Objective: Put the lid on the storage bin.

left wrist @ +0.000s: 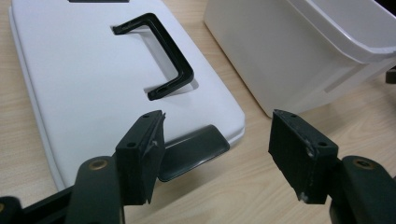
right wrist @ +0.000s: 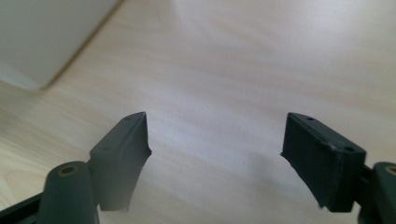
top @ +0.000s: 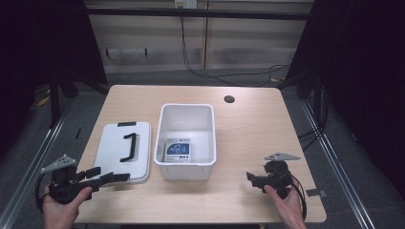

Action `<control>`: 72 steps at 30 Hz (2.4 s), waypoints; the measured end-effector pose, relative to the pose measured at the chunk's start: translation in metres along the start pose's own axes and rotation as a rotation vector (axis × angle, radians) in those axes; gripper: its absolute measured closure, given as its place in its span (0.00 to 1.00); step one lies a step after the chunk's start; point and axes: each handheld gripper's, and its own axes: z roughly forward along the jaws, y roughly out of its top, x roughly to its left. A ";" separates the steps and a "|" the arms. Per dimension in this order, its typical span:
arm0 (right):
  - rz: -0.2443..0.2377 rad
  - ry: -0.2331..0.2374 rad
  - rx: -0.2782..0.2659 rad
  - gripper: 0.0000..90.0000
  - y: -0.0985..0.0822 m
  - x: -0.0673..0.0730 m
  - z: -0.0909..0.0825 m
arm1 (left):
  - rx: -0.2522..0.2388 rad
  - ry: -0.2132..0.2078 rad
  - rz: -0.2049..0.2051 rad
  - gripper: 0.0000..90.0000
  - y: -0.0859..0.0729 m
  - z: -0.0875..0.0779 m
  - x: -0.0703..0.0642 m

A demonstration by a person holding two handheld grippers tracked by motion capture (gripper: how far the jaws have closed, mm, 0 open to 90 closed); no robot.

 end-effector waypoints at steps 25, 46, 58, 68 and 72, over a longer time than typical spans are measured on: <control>-0.066 0.080 -0.154 0.33 -0.007 0.014 -0.028 | 0.000 0.070 0.009 0.63 0.020 0.006 -0.013; -0.055 0.110 -0.135 0.32 -0.007 0.014 -0.026 | 0.216 0.155 0.030 0.62 0.065 0.033 -0.009; -0.055 0.120 -0.124 0.32 -0.007 0.016 -0.025 | 0.269 0.159 0.029 0.60 0.084 0.045 -0.010; -0.064 0.117 -0.111 0.32 -0.007 0.017 -0.024 | 0.368 0.208 0.034 0.43 0.100 0.067 -0.010; -0.062 0.119 -0.107 0.32 -0.007 0.016 -0.023 | 0.415 0.213 0.043 0.42 0.107 0.076 -0.015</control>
